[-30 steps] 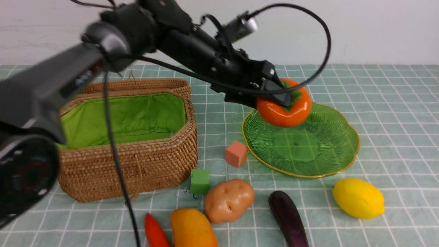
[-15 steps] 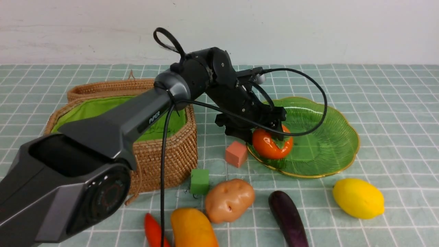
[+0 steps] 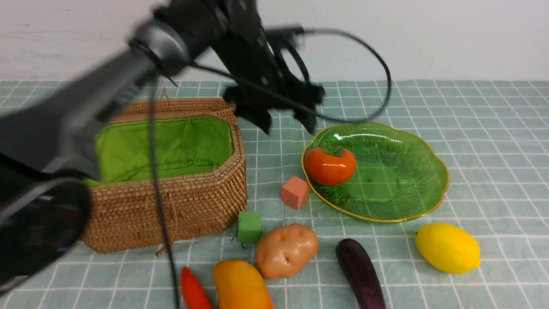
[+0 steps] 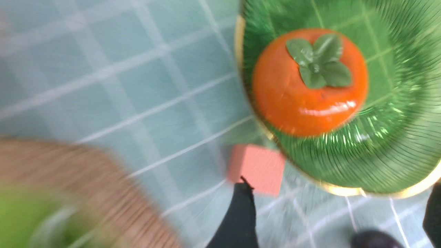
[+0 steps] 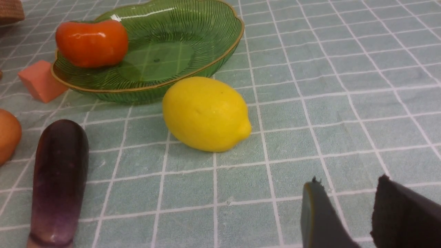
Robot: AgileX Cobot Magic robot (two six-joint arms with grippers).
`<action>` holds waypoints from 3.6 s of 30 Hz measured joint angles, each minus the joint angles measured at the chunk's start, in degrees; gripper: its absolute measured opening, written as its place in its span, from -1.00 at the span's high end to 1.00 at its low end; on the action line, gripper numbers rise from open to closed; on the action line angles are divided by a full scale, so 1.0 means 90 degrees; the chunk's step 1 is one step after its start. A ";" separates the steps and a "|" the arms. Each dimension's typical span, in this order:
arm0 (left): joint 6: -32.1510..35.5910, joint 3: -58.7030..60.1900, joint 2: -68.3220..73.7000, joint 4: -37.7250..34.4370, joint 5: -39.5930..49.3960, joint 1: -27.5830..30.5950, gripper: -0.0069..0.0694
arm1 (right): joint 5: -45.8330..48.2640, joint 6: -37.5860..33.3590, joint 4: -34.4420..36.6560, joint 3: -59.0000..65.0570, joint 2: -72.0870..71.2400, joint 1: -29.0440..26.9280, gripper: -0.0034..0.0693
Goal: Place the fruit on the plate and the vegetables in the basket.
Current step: Grab a tomato with your left arm and place it on the plate on the right, then take a daikon with your left arm and place it on the basket on the left.
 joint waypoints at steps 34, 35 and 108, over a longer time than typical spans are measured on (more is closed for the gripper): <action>0.7868 0.9910 -0.6893 -0.1196 -0.0811 -0.0398 -0.59 | 0.0000 0.0000 0.0000 0.0000 0.0000 0.0000 0.24; 0.7958 0.9910 -0.6739 -0.0815 -0.1208 -0.0665 -0.59 | 0.0000 0.0000 0.0000 0.0000 0.0000 0.0000 0.24; 0.5382 0.6436 -0.3036 0.3200 -0.4831 0.1288 -0.51 | 0.0000 0.0000 0.0000 0.0000 0.0000 0.0000 0.24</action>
